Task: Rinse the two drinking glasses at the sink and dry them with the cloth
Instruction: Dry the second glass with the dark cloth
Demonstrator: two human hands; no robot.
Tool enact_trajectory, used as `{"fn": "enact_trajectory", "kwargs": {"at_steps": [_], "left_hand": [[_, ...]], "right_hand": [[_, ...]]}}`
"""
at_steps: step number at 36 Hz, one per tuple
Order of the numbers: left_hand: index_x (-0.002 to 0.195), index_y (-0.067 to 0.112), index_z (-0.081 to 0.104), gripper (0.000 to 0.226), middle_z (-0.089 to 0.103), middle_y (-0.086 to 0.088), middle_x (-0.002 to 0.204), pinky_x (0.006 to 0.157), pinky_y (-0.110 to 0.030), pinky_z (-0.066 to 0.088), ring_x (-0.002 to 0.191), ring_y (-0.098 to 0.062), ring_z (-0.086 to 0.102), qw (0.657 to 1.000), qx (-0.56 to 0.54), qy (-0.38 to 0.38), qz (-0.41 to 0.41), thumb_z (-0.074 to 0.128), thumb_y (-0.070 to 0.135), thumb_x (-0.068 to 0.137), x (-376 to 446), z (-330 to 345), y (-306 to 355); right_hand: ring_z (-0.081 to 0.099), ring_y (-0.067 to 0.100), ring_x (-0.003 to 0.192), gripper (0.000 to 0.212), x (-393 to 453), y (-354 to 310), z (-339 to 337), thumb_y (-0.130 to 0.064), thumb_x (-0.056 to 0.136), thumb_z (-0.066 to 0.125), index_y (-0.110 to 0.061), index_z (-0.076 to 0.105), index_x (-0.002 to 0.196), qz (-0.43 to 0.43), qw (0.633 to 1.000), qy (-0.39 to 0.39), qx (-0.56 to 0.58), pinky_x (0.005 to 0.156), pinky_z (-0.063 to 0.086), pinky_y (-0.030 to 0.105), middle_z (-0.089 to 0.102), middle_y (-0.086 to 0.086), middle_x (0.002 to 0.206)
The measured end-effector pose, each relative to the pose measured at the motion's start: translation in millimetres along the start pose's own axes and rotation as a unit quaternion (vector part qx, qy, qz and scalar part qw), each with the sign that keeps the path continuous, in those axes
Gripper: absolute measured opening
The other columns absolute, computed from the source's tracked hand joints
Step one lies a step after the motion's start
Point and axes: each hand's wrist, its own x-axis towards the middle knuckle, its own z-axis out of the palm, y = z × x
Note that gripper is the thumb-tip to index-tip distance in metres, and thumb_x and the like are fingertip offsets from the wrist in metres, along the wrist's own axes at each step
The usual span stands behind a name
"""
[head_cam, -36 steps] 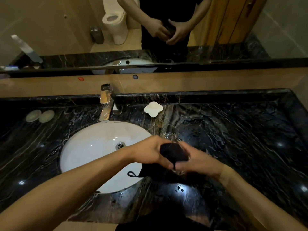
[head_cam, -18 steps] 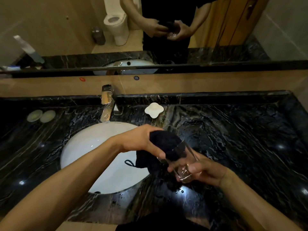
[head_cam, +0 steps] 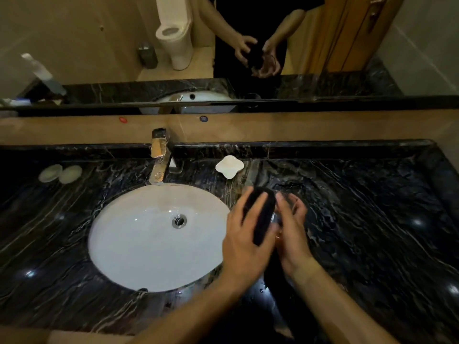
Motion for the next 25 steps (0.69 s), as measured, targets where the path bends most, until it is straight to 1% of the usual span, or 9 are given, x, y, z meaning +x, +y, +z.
{"fn": "enact_trajectory", "kwargs": {"at_steps": [3, 5, 9, 13, 15, 18, 20, 22, 25], "left_hand": [[0.149, 0.031, 0.038, 0.058, 0.019, 0.002, 0.162, 0.118, -0.031, 0.025, 0.148, -0.016, 0.024, 0.999, -0.019, -0.025, 0.008, 0.052, 0.045, 0.094, -11.4, 11.4, -1.0], [0.148, 0.041, 0.036, 0.053, 0.017, 0.007, 0.161, 0.117, -0.027, 0.026, 0.148, -0.012, 0.022, 0.997, -0.065, -0.021, -0.022, 0.045, 0.051, 0.096, -15.6, 12.8, 3.0], [0.133, 0.062, 0.041, 0.039, 0.031, 0.008, 0.153, 0.108, -0.01, 0.03, 0.142, 0.0, 0.031, 0.988, -0.115, 0.019, -0.096, 0.042, 0.049, 0.097, -14.7, 14.8, 12.5], [0.122, 0.062, 0.051, 0.031, 0.047, 0.009, 0.139, 0.103, -0.012, 0.037, 0.13, 0.001, 0.045, 0.978, -0.154, 0.045, -0.134, 0.045, 0.048, 0.095, -4.1, 13.8, 16.8], [0.118, 0.061, 0.055, 0.033, 0.053, 0.012, 0.132, 0.099, -0.01, 0.039, 0.124, 0.004, 0.05, 0.97, -0.178, 0.057, -0.155, 0.048, 0.038, 0.096, 1.3, 13.2, 17.6], [0.118, 0.056, 0.057, 0.033, 0.059, 0.017, 0.129, 0.101, -0.019, 0.044, 0.122, 0.001, 0.054, 0.958, -0.216, 0.057, -0.182, 0.048, 0.032, 0.096, 8.3, 10.2, 17.3], [0.121, 0.052, 0.056, 0.032, 0.06, 0.017, 0.13, 0.104, -0.025, 0.045, 0.123, 0.0, 0.054, 0.953, -0.229, 0.055, -0.192, 0.048, 0.03, 0.099, 10.1, 8.3, 14.4], [0.124, 0.053, 0.052, 0.032, 0.057, 0.017, 0.133, 0.106, -0.024, 0.042, 0.125, 0.001, 0.051, 0.958, -0.213, 0.054, -0.183, 0.046, 0.034, 0.1, 9.5, 7.3, 13.8], [0.129, 0.058, 0.045, 0.035, 0.049, 0.011, 0.139, 0.104, -0.013, 0.037, 0.13, 0.003, 0.045, 0.976, -0.155, 0.061, -0.14, 0.043, 0.043, 0.098, 4.4, 7.9, 17.0]], "right_hand": [[0.068, 0.012, 0.083, 0.048, -8.6, -0.2, 7.2, -0.035, 0.093, 0.062, -0.027, 0.034, 0.131, -0.011, 0.999, 0.028, -0.017, 0.069, 0.053, 0.025, 0.062, 0.001, 0.105], [0.064, 0.012, 0.086, 0.047, -11.7, 0.1, 10.8, -0.037, 0.093, 0.06, -0.026, 0.031, 0.13, -0.02, 0.998, 0.032, -0.045, 0.069, 0.051, 0.024, 0.061, 0.0, 0.104], [0.065, 0.011, 0.096, 0.059, -14.7, 5.2, 13.0, -0.048, 0.085, 0.059, -0.021, 0.034, 0.131, -0.052, 0.994, 0.033, -0.087, 0.08, 0.053, 0.025, 0.061, -0.002, 0.111], [0.065, 0.014, 0.104, 0.068, -14.2, 2.5, 11.8, -0.058, 0.077, 0.057, -0.018, 0.041, 0.129, -0.061, 0.994, 0.026, -0.087, 0.082, 0.052, 0.026, 0.063, -0.003, 0.112], [0.068, 0.019, 0.101, 0.065, -14.9, -1.3, 10.6, -0.059, 0.076, 0.057, -0.019, 0.045, 0.125, -0.054, 0.995, 0.021, -0.085, 0.083, 0.056, 0.033, 0.066, -0.001, 0.108], [0.07, 0.034, 0.1, 0.061, -16.0, -7.1, 7.1, -0.061, 0.077, 0.061, -0.019, 0.051, 0.12, -0.015, 0.999, 0.005, -0.049, 0.087, 0.058, 0.052, 0.07, 0.013, 0.107], [0.07, 0.037, 0.102, 0.058, -18.1, -11.7, 5.1, -0.06, 0.08, 0.061, -0.018, 0.055, 0.121, 0.009, 1.0, -0.014, -0.026, 0.089, 0.056, 0.056, 0.072, 0.016, 0.111], [0.07, 0.035, 0.106, 0.056, -18.5, -13.9, 4.0, -0.056, 0.085, 0.059, -0.016, 0.058, 0.123, 0.024, 0.999, -0.03, -0.006, 0.091, 0.056, 0.054, 0.071, 0.016, 0.116], [0.071, 0.026, 0.104, 0.05, -17.0, -15.2, 3.6, -0.055, 0.091, 0.052, -0.016, 0.066, 0.118, 0.023, 0.999, -0.039, -0.022, 0.087, 0.056, 0.042, 0.074, 0.01, 0.113]]}}
